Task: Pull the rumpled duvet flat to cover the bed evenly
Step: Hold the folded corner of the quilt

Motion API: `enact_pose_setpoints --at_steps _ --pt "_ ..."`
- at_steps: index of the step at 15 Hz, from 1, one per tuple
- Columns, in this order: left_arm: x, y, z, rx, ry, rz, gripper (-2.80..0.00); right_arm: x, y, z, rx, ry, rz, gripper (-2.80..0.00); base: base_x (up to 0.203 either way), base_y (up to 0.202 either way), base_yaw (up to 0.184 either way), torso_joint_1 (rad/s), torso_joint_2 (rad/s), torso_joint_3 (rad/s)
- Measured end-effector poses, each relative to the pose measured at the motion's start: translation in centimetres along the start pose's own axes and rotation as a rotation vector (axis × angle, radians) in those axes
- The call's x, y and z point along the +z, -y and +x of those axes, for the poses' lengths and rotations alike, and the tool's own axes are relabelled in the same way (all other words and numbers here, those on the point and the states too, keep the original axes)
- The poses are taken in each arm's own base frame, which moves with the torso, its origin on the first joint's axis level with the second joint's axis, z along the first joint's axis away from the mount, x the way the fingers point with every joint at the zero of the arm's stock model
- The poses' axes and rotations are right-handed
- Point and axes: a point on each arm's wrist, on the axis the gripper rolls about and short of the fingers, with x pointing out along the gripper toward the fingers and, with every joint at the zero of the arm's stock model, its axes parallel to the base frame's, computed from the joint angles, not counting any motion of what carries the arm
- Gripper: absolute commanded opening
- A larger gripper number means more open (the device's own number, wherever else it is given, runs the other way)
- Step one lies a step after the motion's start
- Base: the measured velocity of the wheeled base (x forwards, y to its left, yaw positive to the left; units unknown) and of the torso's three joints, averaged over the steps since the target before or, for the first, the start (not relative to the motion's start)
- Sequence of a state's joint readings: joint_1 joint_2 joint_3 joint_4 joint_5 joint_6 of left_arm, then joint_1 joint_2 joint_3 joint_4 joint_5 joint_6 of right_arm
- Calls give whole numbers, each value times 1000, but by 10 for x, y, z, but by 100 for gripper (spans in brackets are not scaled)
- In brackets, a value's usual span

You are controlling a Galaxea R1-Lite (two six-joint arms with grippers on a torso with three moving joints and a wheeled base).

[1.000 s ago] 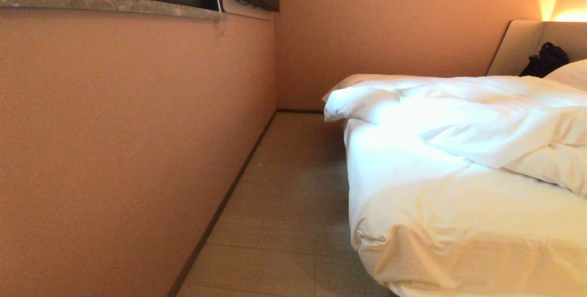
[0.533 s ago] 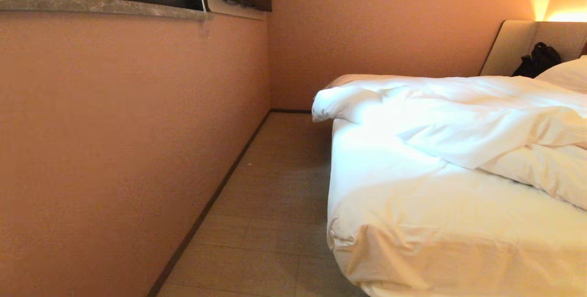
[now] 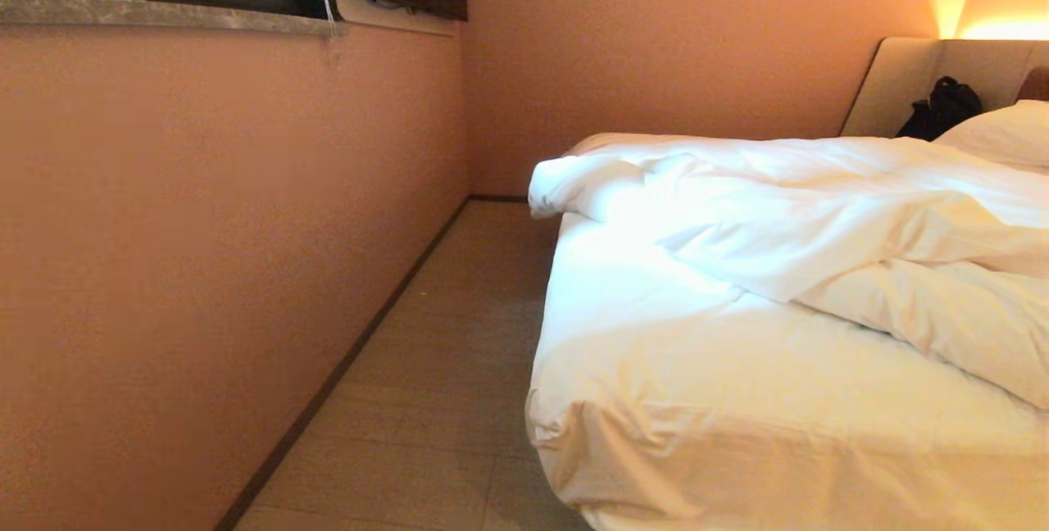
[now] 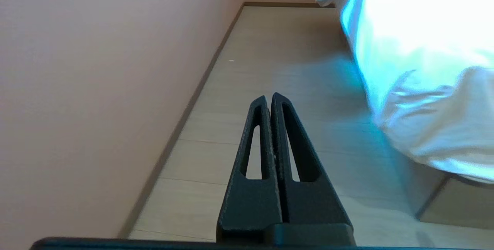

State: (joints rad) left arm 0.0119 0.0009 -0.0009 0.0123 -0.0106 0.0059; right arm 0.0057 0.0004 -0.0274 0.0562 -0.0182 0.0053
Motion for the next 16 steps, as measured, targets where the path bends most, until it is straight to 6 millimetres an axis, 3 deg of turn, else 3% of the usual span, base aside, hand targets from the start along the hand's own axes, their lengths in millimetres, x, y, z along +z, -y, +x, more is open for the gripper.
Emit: enact_pose_setpoints --at_steps 16 --pt "0 0 0 0 0 0 -280 0 0 0 0 1 0 -280 0 -193 -1 2 2 2"
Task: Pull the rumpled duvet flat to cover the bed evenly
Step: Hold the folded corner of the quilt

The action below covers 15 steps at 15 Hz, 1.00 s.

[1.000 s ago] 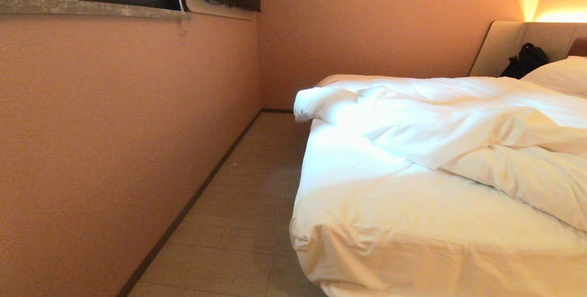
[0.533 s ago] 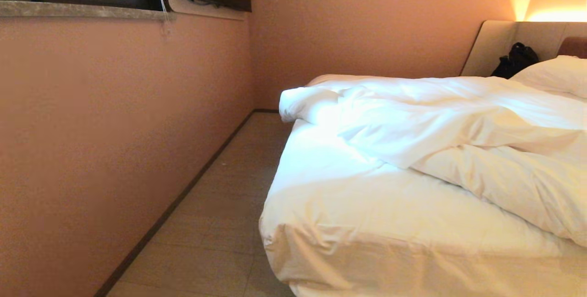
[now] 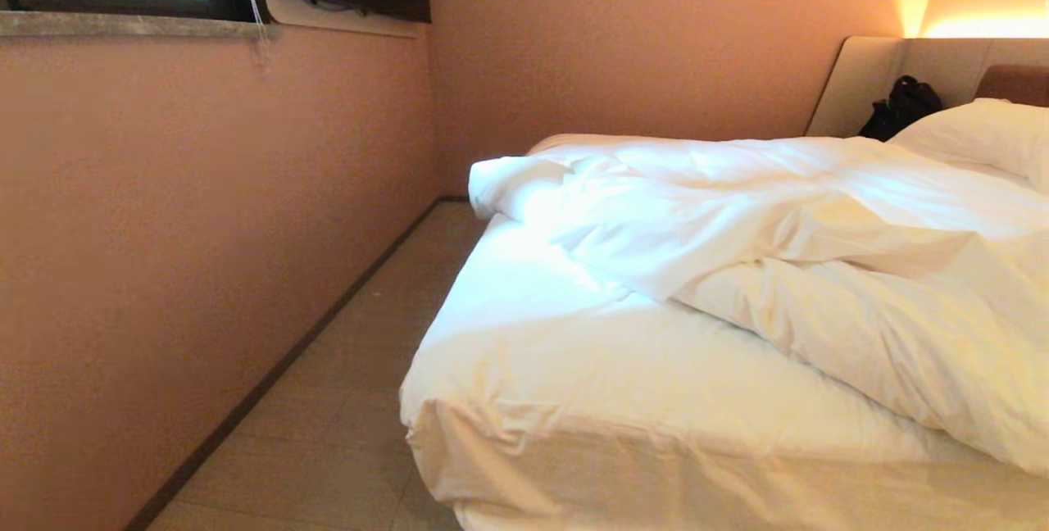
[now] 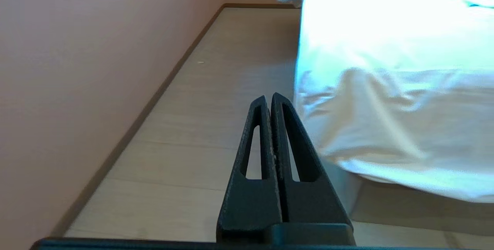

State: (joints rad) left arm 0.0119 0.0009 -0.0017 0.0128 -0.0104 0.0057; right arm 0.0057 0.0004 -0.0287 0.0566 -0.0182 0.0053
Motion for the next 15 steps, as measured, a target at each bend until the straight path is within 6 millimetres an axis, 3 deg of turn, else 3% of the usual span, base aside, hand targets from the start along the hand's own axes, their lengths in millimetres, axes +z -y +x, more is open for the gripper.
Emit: enact_pose_setpoints --at_steps 15 --pt "0 0 0 0 -1 0 -280 0 0 0 0 -1 3 -280 0 -194 0 3 2 2"
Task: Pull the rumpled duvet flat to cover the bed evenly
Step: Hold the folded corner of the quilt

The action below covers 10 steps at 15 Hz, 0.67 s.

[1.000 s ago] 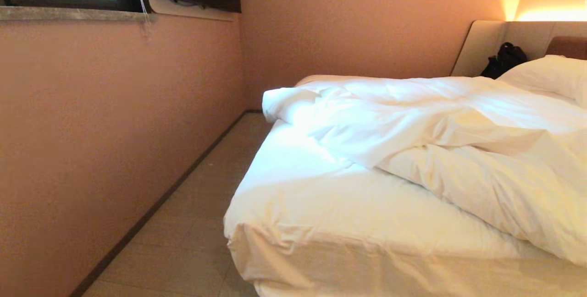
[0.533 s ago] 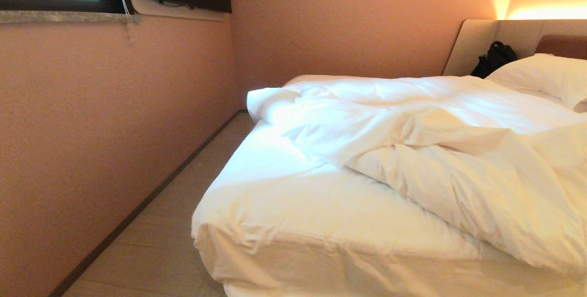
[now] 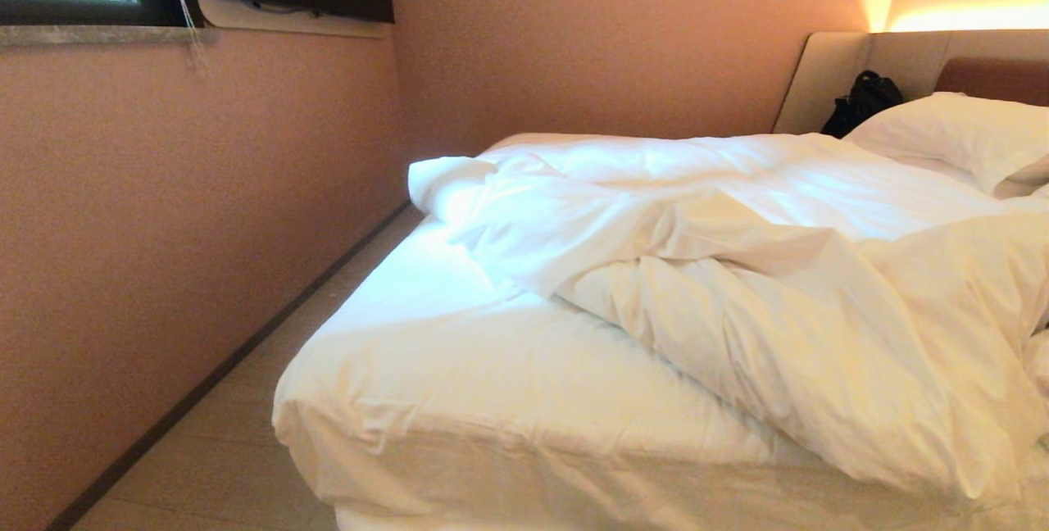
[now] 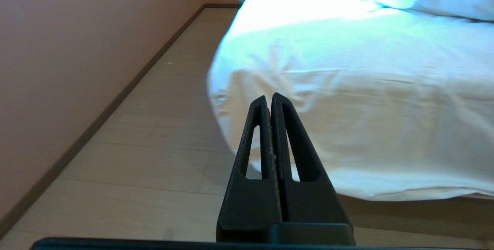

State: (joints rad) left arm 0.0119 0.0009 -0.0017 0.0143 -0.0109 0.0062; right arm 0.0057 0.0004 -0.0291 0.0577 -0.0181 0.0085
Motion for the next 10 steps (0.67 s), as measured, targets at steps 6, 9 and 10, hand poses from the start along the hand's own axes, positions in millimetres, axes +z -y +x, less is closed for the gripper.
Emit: enact_pose_setpoints --at_steps 6,9,10 --pt "0 0 0 1 0 0 -280 0 0 0 0 0 0 -280 0 -196 0 1 4 2" --pt "0 0 0 0 1 0 -280 0 0 0 -1 0 0 -280 0 -197 -1 2 1 2" --pt "0 0 0 0 1 0 -280 0 0 0 0 0 -1 -280 0 -195 0 4 -1 -3"
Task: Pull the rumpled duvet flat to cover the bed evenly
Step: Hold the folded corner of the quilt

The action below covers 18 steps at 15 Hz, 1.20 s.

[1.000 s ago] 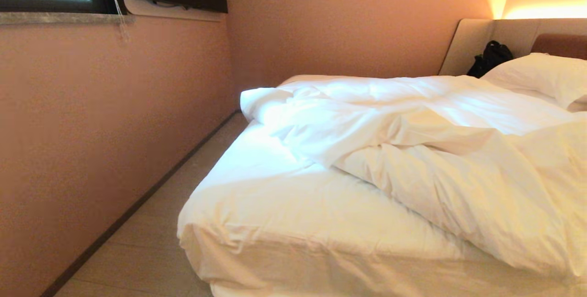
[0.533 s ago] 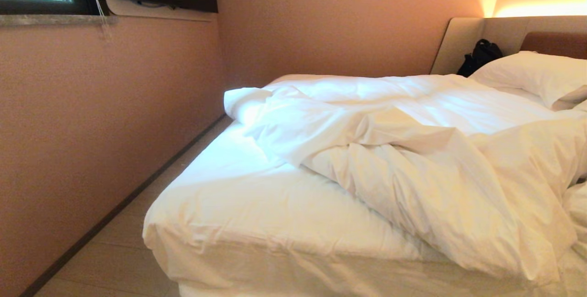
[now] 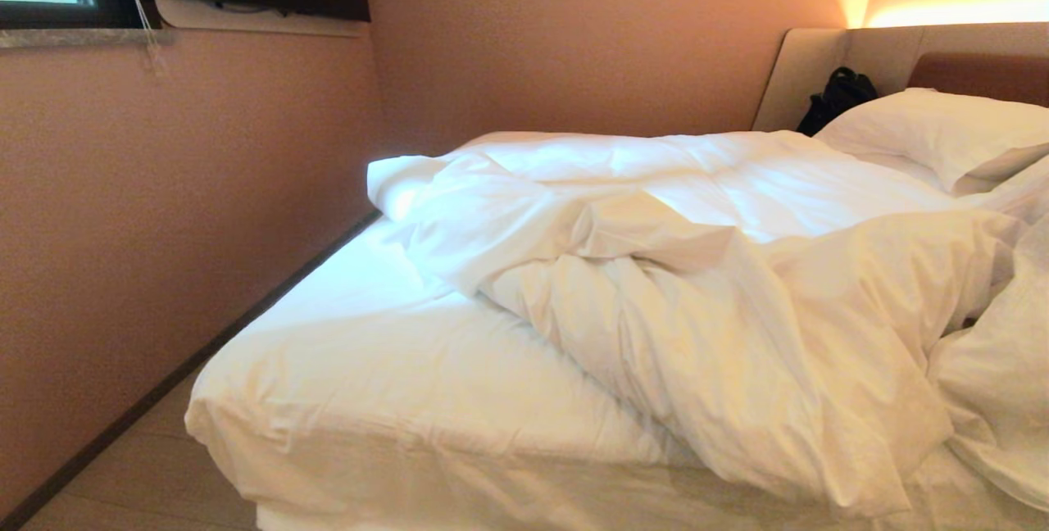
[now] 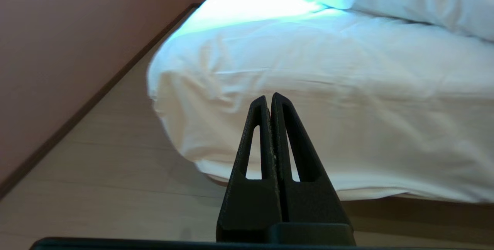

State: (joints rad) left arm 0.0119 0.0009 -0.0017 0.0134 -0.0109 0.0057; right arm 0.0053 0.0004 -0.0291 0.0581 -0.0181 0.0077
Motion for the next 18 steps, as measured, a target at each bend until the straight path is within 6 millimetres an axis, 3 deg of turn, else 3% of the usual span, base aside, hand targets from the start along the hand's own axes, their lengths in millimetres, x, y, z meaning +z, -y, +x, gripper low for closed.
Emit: enact_pose_setpoints --at_steps 18 --pt "0 0 0 0 -2 1 -280 0 0 0 1 0 -3 -280 0 -195 1 2 2 1"
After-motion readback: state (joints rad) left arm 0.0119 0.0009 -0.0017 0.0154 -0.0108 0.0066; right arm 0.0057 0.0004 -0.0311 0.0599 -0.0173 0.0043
